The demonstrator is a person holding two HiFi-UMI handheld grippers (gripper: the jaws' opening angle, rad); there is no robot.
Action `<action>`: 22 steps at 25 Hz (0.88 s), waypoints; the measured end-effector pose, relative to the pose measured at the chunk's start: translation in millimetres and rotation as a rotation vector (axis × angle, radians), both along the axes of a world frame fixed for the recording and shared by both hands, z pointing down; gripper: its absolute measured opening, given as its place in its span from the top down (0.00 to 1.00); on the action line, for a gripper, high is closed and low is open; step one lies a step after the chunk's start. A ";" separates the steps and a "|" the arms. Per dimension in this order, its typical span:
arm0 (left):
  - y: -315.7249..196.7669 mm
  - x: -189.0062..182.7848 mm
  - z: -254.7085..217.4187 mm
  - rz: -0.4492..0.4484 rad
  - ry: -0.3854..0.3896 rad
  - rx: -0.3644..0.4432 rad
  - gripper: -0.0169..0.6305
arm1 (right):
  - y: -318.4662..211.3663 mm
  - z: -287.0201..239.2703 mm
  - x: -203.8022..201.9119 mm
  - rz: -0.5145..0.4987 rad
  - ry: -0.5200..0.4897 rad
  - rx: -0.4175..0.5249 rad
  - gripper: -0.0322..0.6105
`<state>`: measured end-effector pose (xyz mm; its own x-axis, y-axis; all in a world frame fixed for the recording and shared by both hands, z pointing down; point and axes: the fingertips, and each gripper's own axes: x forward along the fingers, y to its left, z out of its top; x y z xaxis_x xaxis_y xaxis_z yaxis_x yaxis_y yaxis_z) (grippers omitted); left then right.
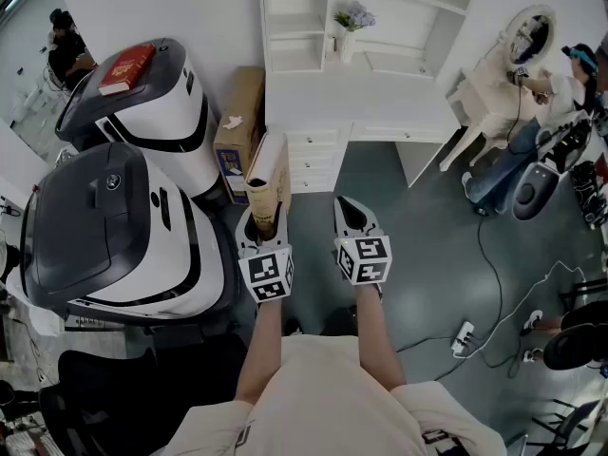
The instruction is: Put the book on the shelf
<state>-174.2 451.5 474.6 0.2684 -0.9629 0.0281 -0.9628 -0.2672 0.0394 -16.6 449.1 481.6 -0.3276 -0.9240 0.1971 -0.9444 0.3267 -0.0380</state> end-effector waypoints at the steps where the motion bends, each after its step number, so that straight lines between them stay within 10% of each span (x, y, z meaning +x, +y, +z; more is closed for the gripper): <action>1: 0.7 -0.6 0.3 0.004 -0.001 0.001 0.64 | 1.0 0.7 -0.2 0.005 -0.004 0.000 0.91; 22: -17.8 -28.5 11.4 0.022 0.010 -0.021 0.64 | -8.8 21.6 -1.7 0.064 -0.157 -0.032 0.91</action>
